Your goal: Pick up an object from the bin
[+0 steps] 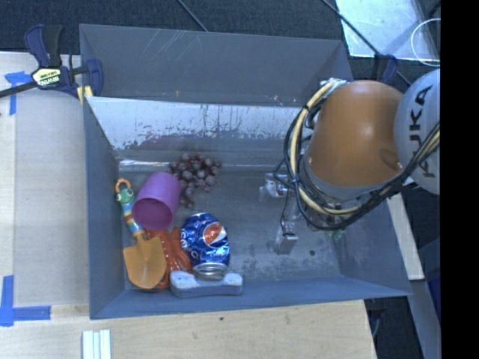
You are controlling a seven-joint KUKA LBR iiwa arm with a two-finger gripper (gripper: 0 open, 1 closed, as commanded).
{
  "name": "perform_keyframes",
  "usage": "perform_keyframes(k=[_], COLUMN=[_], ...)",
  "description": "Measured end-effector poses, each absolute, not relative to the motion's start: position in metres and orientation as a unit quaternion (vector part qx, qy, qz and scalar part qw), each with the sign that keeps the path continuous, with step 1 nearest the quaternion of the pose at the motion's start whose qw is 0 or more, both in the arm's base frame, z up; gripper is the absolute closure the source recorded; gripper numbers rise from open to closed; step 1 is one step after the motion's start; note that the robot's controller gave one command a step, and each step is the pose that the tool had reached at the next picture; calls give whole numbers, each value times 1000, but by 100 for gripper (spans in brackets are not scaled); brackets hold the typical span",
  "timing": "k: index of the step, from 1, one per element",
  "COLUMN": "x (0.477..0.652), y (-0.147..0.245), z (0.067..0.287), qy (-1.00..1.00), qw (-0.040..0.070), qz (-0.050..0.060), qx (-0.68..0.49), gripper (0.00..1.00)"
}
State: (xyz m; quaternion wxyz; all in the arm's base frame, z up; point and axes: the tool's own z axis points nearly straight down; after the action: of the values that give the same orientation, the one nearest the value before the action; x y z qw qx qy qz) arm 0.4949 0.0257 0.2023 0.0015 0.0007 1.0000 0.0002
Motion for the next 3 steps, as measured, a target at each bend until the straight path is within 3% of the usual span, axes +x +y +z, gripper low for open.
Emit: perform_keyframes(k=[1,2,3], x=[495,491,493], y=[26,64,100], z=[202,118,115], qy=[1000,999,999], qw=[1,-1,7], qz=[0,1,0], qx=[1,-54,-44], gripper=[0,0,0])
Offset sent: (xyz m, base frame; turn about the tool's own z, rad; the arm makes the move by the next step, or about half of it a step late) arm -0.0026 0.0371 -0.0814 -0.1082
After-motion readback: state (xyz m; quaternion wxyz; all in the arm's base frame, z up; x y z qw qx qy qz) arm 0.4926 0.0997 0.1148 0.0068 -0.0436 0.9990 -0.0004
